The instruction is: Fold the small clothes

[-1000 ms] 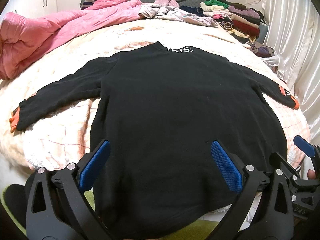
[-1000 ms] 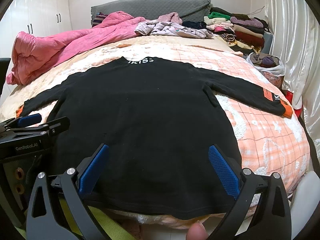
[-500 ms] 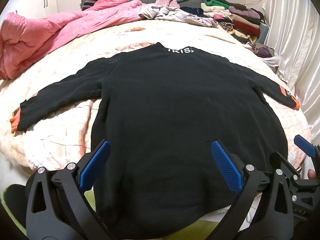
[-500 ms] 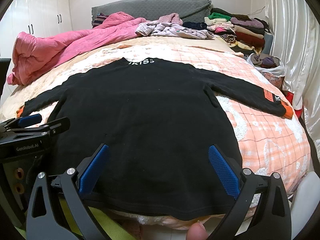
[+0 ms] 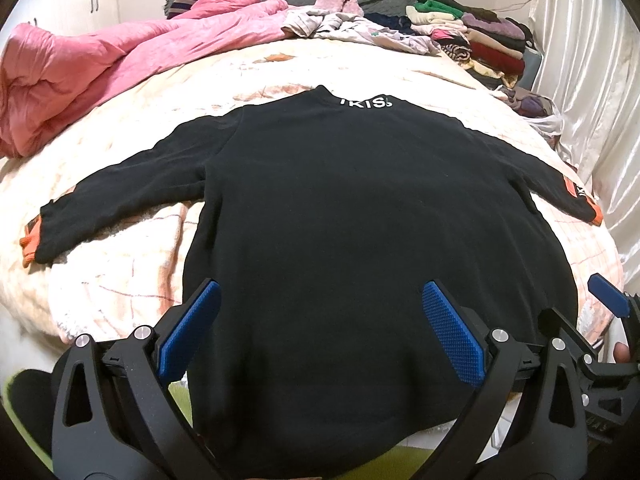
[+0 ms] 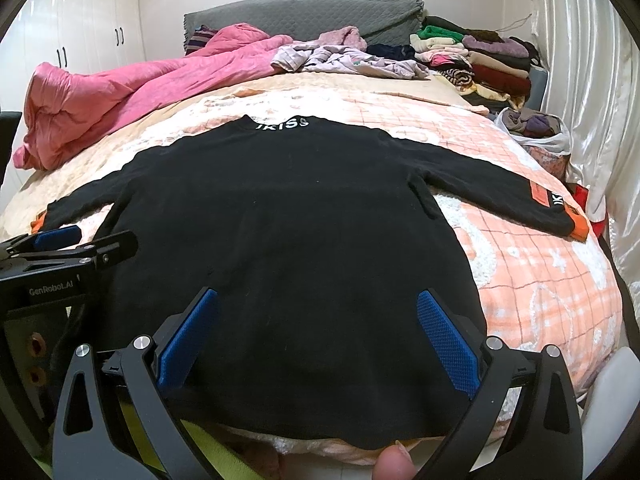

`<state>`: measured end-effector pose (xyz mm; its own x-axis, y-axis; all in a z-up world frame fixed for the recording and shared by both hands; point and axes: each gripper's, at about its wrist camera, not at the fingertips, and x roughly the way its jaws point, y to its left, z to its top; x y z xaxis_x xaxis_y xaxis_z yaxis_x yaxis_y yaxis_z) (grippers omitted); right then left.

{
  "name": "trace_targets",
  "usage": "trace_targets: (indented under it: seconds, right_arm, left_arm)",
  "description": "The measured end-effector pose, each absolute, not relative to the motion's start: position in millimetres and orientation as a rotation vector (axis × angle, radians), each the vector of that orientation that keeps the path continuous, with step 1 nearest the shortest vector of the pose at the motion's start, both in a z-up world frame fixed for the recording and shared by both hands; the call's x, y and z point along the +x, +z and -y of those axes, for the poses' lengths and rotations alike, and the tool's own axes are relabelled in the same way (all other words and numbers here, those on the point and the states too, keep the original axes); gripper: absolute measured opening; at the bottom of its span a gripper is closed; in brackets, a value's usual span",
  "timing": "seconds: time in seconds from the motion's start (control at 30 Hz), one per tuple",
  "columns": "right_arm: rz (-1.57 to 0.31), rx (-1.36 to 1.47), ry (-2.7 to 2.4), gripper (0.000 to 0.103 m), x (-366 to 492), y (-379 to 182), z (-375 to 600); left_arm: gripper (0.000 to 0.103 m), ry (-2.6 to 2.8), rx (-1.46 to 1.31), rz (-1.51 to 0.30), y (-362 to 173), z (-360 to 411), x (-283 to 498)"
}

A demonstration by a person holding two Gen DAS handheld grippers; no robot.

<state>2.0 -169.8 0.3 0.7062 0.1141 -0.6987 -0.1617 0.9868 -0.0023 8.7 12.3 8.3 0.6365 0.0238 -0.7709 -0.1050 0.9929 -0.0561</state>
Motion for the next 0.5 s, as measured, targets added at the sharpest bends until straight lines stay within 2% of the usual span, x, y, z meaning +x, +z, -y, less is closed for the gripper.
trace_targets:
  seconds: [0.5]
  right_arm:
    - [-0.761, -0.044, 0.110, 0.099, 40, 7, 192]
  left_arm:
    - [0.095, 0.090, -0.113, -0.874, 19, -14, 50]
